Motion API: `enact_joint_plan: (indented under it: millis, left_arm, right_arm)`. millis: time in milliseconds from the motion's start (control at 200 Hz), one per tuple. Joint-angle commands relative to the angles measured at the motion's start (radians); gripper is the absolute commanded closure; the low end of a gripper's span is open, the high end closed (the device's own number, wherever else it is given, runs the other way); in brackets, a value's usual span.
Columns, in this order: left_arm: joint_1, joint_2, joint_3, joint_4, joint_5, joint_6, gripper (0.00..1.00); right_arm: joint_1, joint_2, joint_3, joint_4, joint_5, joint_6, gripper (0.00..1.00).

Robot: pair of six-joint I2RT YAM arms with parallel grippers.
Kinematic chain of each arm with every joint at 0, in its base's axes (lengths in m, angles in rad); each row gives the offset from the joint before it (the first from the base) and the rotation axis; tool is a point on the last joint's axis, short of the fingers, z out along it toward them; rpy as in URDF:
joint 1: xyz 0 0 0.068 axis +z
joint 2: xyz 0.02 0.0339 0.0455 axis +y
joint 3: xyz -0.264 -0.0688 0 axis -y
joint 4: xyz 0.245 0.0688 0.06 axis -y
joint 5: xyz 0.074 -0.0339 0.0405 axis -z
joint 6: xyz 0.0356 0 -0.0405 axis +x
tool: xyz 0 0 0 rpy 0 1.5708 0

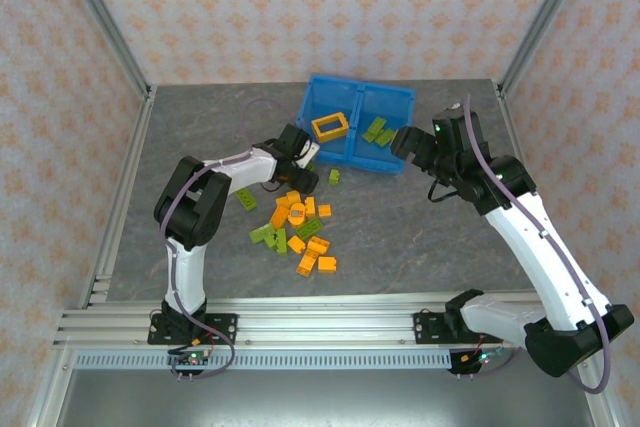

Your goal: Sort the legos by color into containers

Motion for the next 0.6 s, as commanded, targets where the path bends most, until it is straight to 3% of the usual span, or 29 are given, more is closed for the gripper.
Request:
enact_joint_plan:
  millis: [0, 140, 465, 596]
  left_arm:
    - [0.009, 0.018, 0.033, -0.033, -0.012, 0.024, 0.42]
    - [0.008, 0.004, 0.009, -0.02, 0.013, 0.013, 0.61]
    - [-0.003, -0.102, -0.072, -0.029, 0.101, 0.004, 0.65]
    - [-0.018, -0.245, -0.11, -0.039, 0.115, -0.017, 0.65]
  right_arm:
    - [0.004, -0.018, -0.004, -0.025, 0.023, 0.008, 0.01]
    - [0.004, -0.014, -0.008, -0.018, 0.022, 0.012, 0.01]
    - [0.005, -0.018, -0.01, -0.014, 0.017, 0.014, 0.01]
    - [0.005, -0.024, -0.015, -0.014, 0.022, 0.012, 0.01]
